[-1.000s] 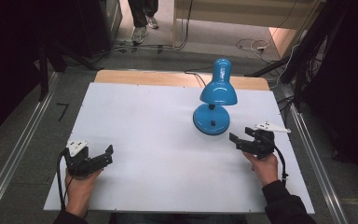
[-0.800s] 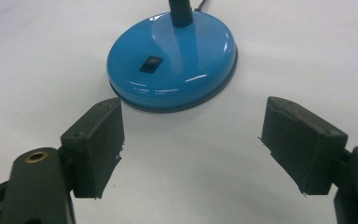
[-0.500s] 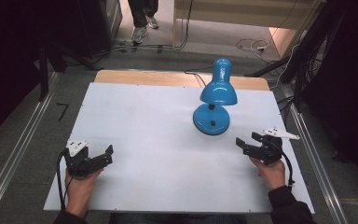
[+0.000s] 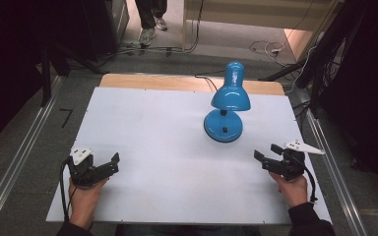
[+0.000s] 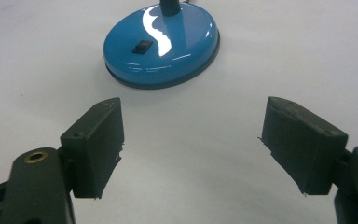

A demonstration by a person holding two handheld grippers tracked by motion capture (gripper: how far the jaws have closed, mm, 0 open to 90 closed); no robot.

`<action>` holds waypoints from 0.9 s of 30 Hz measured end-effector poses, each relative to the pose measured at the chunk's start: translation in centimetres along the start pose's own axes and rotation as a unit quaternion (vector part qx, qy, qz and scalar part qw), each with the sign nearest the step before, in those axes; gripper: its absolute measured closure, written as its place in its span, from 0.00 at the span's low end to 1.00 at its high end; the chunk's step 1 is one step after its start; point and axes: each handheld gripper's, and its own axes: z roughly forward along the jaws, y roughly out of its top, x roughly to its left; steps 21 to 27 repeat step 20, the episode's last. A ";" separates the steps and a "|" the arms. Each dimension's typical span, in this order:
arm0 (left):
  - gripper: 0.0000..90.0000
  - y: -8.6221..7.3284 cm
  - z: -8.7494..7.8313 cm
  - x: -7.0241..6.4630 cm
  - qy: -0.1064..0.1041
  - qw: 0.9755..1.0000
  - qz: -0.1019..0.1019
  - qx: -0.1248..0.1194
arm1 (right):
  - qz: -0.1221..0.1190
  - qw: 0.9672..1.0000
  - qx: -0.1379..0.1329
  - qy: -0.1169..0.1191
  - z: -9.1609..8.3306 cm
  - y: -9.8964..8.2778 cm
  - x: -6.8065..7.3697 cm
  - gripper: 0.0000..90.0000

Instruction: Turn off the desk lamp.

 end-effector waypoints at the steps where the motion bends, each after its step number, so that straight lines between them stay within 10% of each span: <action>1: 0.06 0.0 0.0 0.0 0.000 1.000 0.000 0.000 | -0.001 1.000 0.000 -0.001 -0.1 -0.1 -0.1 0.22; 12: 0.06 0.0 0.0 0.0 0.000 1.000 0.000 0.000 | 0.012 1.000 0.006 -0.015 -1.7 -1.5 -1.3 0.20; 20: 0.06 0.0 0.0 -0.2 -0.002 1.000 0.003 0.000 | 0.018 0.993 0.068 -0.096 -0.3 -3.4 -4.1 0.15; 27: 0.06 0.0 0.0 -0.2 -0.002 1.000 0.003 0.000 | 0.018 0.993 0.068 -0.096 -0.3 -3.4 -4.1 0.15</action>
